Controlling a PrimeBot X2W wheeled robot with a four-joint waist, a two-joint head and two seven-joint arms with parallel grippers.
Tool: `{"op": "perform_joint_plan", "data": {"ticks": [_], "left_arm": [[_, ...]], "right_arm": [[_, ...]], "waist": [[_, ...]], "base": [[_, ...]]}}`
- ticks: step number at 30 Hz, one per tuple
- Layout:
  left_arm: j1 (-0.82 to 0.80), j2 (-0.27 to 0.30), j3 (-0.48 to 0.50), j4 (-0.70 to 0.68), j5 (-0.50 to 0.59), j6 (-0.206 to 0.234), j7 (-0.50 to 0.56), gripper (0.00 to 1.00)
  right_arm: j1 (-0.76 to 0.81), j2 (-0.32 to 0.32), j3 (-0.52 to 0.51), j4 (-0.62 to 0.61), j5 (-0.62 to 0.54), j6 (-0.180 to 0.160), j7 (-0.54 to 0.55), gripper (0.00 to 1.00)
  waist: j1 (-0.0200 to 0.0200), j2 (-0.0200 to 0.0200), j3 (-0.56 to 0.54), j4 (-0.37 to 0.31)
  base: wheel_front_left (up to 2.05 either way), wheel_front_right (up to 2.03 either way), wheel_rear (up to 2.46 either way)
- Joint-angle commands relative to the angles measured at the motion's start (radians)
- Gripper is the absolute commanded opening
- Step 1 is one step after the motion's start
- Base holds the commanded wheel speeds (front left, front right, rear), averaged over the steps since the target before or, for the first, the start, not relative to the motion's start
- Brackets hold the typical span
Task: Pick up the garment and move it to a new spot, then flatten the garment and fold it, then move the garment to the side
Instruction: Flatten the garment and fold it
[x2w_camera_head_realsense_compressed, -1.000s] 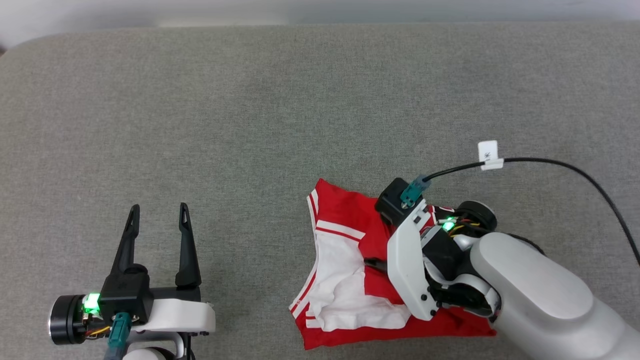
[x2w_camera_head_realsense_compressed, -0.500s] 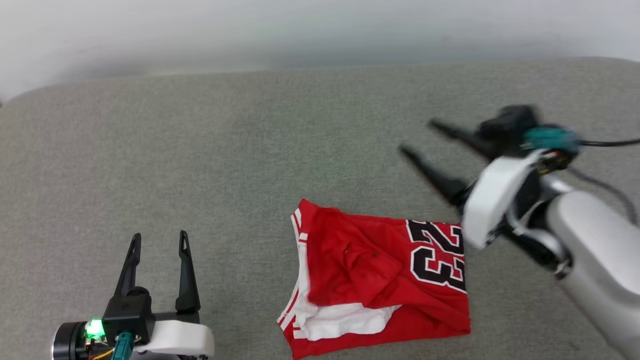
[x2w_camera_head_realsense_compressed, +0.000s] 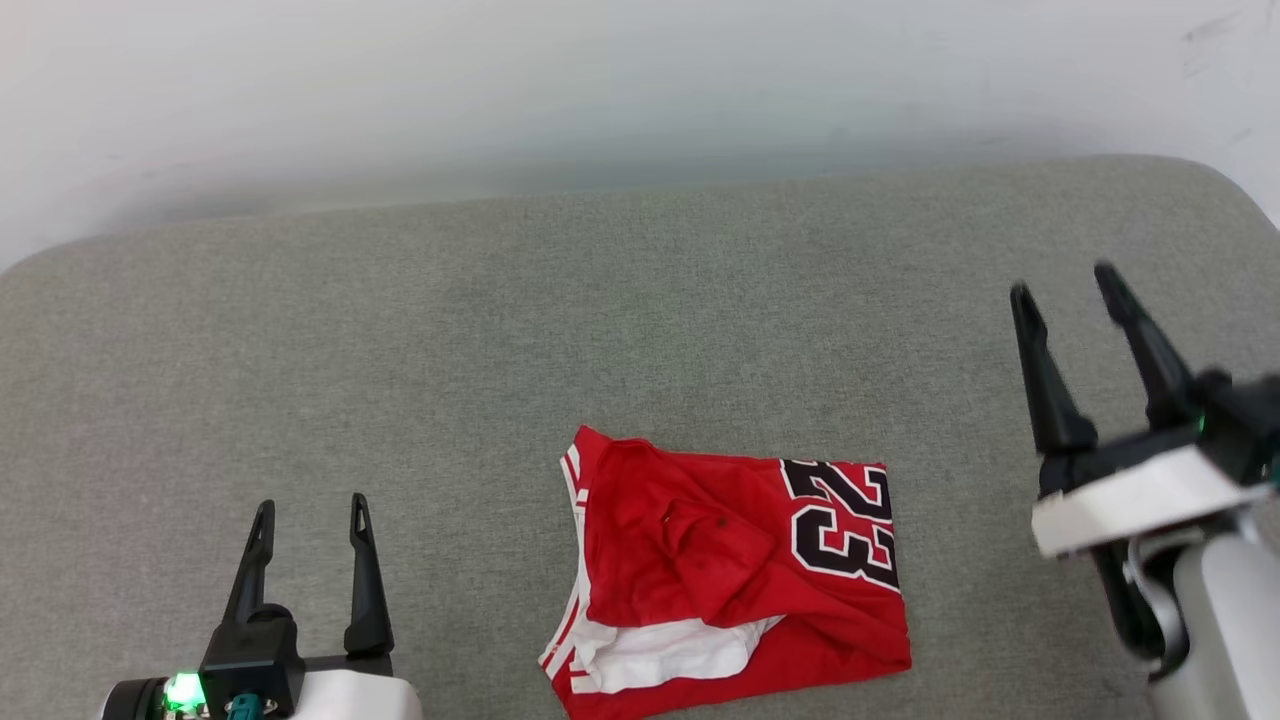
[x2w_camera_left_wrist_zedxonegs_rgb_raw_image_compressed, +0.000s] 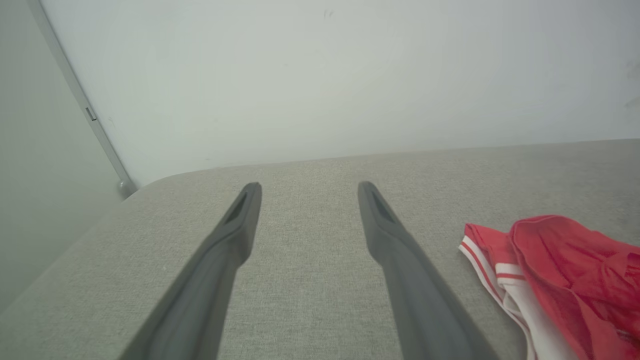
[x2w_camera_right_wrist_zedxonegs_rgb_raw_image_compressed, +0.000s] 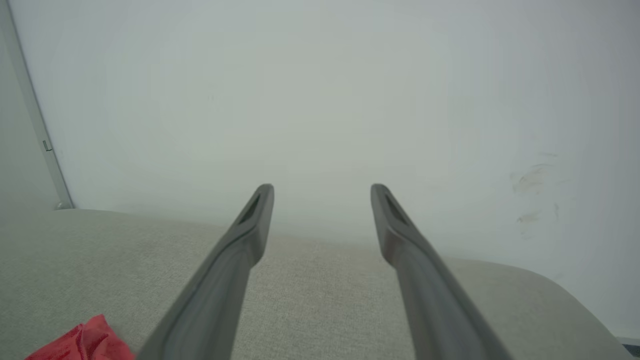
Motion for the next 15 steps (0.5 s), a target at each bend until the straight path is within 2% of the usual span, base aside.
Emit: {"op": "perform_joint_plan", "data": {"ticks": [1,7,15], "left_arm": [[0.007,-0.003,0.000,-0.004,-0.001,0.002,-0.002,1.00],[0.026,-0.006,-0.002,-0.012,-0.006,-0.003,-0.002,1.00],[0.059,-0.008,0.003,-0.022,-0.012,-0.011,-0.002,1.00]], "right_arm": [[0.046,0.023,-0.024,-0.019,-0.017,-0.001,-0.006,1.00],[0.231,0.143,-0.138,-0.140,-0.069,-0.001,-0.007,1.00],[0.391,0.209,-0.160,-0.187,-0.098,-0.001,-0.007,1.00]], "waist": [[0.0000,0.0000,-0.005,0.004],[0.0000,0.0000,-0.023,0.015],[0.0000,0.0000,-0.041,0.020]], "base": [[0.00,0.00,0.00],[0.00,0.00,0.00],[0.00,0.00,0.00]]}}
